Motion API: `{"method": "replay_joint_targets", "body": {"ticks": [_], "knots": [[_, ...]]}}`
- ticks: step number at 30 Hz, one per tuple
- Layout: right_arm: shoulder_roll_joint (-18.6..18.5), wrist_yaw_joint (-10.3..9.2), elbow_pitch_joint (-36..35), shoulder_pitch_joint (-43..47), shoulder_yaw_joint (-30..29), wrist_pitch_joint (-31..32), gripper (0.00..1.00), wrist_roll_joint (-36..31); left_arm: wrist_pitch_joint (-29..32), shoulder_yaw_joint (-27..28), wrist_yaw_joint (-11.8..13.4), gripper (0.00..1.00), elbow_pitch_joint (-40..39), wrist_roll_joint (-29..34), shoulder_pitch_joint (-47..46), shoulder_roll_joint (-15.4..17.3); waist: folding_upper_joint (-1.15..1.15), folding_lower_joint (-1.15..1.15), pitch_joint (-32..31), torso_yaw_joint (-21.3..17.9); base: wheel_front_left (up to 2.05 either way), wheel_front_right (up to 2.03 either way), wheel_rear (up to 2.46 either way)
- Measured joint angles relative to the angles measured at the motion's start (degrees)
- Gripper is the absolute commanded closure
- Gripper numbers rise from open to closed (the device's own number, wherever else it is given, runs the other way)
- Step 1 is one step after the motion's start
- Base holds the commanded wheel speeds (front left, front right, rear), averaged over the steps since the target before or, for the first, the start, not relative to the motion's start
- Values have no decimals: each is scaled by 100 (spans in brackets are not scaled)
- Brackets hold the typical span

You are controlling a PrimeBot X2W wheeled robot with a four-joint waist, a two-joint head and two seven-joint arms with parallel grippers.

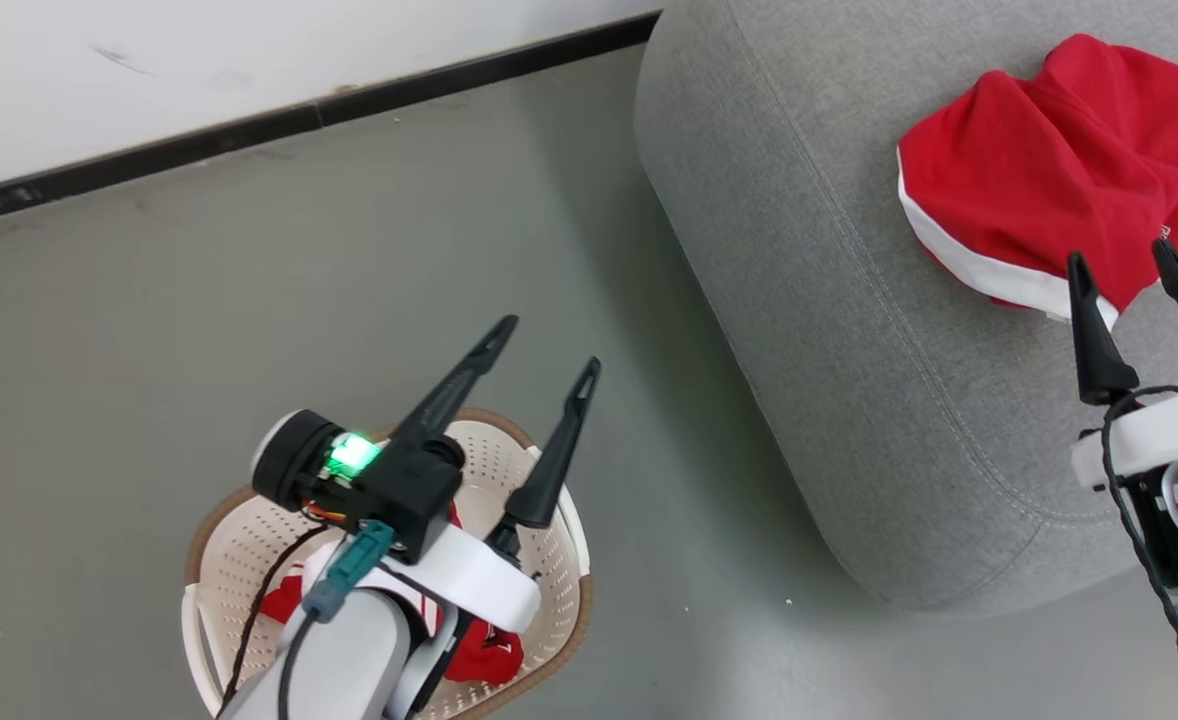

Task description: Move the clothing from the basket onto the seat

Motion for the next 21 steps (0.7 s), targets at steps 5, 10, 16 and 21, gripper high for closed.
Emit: {"method": "replay_joint_targets", "body": {"ticks": [5,10,16,21], "knots": [[70,0,-310,-152,145,0,0,-112,-79,220,159,0,71,-107,132,1,0,0,-157,138,0,0,0],[222,0,-509,-246,278,-1,0,-202,-123,383,296,0,147,-176,252,1,0,0,-296,269,0,0,0],[427,-1,-709,-260,346,-2,0,-352,-183,672,491,0,223,-264,419,4,0,0,-518,480,0,0,0],[609,0,-789,-248,442,-2,0,-431,-188,886,642,0,293,-318,591,1,0,0,-717,660,0,0,0]]}}
